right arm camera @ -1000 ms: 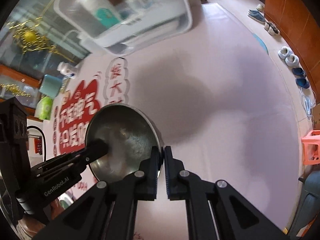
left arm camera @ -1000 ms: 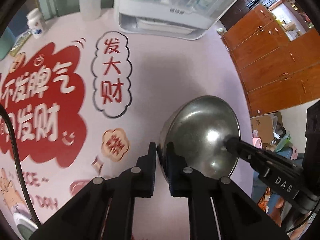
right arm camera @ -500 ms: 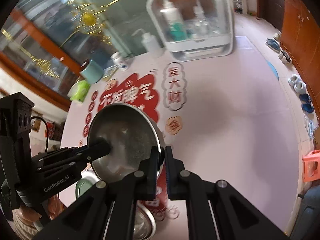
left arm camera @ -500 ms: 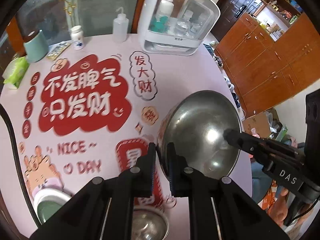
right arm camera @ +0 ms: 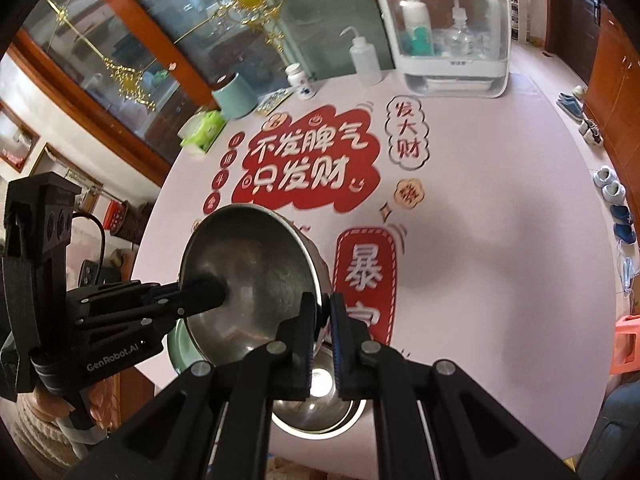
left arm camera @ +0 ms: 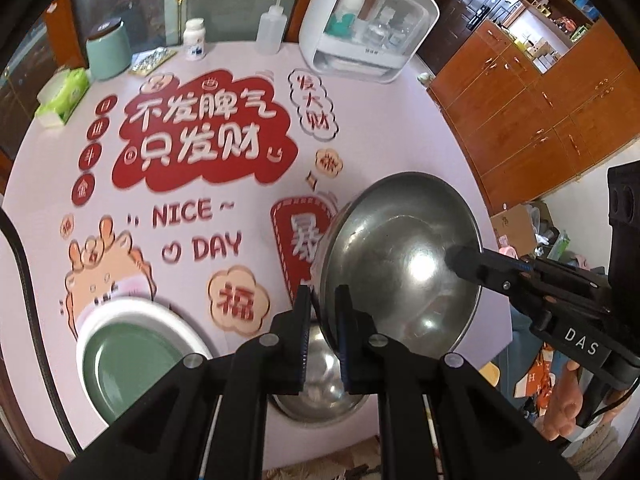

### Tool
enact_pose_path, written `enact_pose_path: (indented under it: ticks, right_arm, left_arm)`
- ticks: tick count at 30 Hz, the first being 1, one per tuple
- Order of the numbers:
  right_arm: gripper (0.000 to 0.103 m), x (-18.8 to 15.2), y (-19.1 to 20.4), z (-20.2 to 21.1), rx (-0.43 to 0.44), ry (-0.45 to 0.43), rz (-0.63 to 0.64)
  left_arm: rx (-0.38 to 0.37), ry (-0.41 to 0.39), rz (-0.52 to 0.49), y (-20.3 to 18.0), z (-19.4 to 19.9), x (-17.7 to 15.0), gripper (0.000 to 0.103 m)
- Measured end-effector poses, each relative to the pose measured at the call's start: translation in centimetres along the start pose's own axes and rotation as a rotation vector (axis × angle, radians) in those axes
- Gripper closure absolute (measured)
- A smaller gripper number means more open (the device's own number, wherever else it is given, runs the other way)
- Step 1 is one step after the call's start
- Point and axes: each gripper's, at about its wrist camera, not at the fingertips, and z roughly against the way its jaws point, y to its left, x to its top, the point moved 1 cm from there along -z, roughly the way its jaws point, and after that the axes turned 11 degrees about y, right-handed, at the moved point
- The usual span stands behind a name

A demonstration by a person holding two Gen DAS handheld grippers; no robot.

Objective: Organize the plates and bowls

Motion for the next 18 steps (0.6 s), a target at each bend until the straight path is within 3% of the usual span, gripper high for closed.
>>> enact_pose_path:
  ticks: [8, 18]
  right_arm:
    - [0.096, -3.0, 0.0, -2.8, 0.000, 0.060, -0.027]
    - [0.096, -5.4, -0.7, -6.2, -0.024, 0.129, -0.052]
  left_arm:
    - [-0.014, 0.064, 0.020, 1.1, -3.2, -3.4, 0.093]
    - [0.026, 0.137, 0.002, 0.9, -7.4, -5.9, 0.093]
